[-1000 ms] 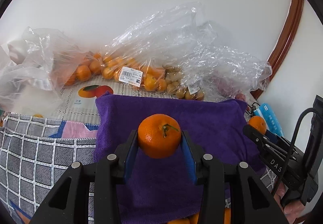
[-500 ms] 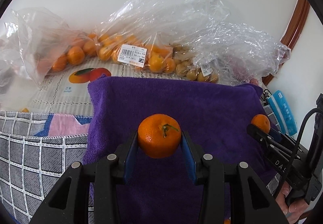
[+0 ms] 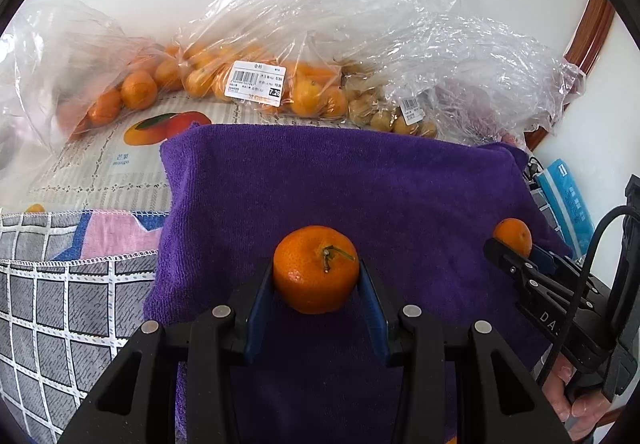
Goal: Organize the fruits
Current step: 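Open both tools to drop the oranges onto the purple towel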
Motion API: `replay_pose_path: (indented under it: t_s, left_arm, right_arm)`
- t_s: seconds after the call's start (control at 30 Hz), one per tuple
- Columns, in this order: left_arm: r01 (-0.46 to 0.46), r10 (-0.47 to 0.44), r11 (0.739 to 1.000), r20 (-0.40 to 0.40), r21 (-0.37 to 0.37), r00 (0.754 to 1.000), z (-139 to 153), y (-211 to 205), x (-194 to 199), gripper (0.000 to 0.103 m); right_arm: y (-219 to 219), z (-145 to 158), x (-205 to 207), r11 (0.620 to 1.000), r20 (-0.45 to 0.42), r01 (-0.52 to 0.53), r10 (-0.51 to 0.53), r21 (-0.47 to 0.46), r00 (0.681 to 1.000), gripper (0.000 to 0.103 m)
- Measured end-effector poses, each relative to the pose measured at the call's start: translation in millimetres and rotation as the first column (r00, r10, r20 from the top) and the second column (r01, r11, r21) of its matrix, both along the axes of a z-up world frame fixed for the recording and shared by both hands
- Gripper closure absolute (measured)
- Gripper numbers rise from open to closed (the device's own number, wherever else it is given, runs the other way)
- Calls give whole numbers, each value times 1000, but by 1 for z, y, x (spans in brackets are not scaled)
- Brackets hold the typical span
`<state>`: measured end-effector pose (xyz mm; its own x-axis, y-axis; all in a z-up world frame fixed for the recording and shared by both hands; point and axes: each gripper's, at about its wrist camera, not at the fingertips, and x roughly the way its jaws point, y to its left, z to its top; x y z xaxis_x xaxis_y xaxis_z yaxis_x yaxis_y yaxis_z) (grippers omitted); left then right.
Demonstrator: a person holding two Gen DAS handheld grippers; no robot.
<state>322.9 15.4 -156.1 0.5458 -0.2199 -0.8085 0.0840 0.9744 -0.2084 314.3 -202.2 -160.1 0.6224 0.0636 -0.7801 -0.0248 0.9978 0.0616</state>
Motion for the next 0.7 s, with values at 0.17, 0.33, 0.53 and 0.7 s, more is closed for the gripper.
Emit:
replay_pose_path:
  t_s: [0.17, 0.33, 0.53, 0.7]
  left_arm:
    - [9, -9, 1000, 2, 16, 1000, -2, -3, -1, 63]
    - [10, -10, 1000, -6, 24, 1000, -2, -4, -1, 62]
    - [19, -19, 1000, 5, 15, 1000, 12, -3, -7, 54]
    - [7, -8, 1000, 67, 20, 998, 39, 2, -26, 52]
  right_arm:
    - [-1, -3, 1, 1000, -15, 7, -7, 16, 1000, 60]
    - [-1, -2, 0, 1000, -10, 8, -8, 16, 1000, 60]
    - [1, 16, -10, 1000, 52, 8, -8, -4, 999, 41]
    - [2, 39, -25, 997, 104, 58, -53, -45, 993, 40]
